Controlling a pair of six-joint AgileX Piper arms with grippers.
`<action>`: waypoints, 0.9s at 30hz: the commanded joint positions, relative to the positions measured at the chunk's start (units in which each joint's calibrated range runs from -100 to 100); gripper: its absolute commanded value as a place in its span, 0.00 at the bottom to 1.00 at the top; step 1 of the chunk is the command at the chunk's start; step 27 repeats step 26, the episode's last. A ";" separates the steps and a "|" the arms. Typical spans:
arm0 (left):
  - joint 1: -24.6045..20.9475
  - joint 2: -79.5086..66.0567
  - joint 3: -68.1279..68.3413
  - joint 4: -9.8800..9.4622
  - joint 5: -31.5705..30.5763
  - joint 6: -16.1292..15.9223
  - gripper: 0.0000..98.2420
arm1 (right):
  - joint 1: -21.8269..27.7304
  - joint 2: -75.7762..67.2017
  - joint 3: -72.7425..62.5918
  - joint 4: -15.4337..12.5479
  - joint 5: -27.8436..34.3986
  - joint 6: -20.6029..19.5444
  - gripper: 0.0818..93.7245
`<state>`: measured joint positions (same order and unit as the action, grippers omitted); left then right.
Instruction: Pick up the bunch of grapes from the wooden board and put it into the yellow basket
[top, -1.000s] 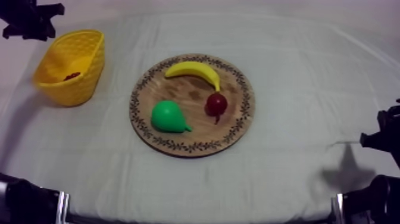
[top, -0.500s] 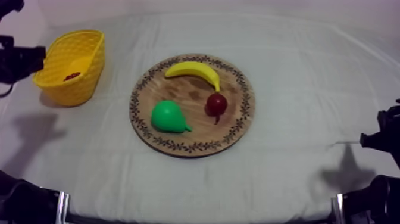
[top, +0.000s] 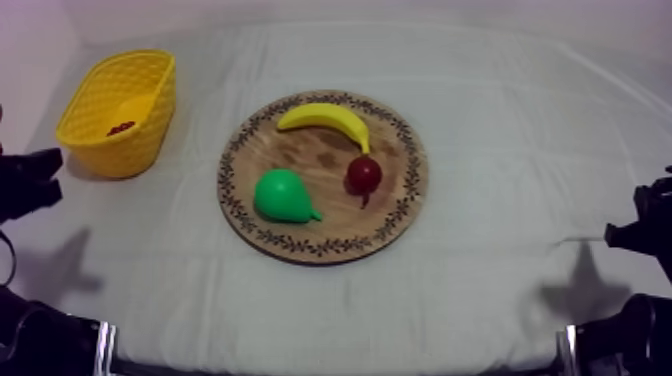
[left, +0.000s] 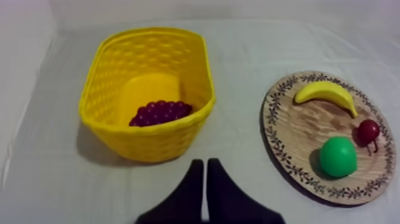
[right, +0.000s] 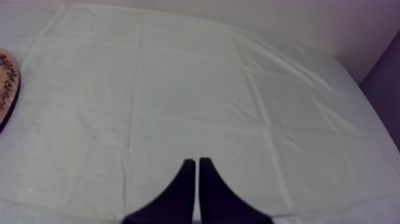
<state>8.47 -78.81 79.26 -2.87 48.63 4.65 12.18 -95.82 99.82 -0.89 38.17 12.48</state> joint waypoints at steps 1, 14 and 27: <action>-0.31 -6.11 4.59 0.08 -1.48 -1.76 0.00 | 0.00 -0.02 -0.05 -0.01 -0.03 0.00 0.00; -2.32 -19.45 17.21 1.59 -7.97 -1.13 0.00 | 0.00 -0.02 -0.05 -0.01 -0.03 0.00 0.00; -3.26 -21.16 19.34 1.07 -12.17 6.80 0.00 | 0.00 -0.02 -0.05 -0.01 -0.03 -0.05 0.00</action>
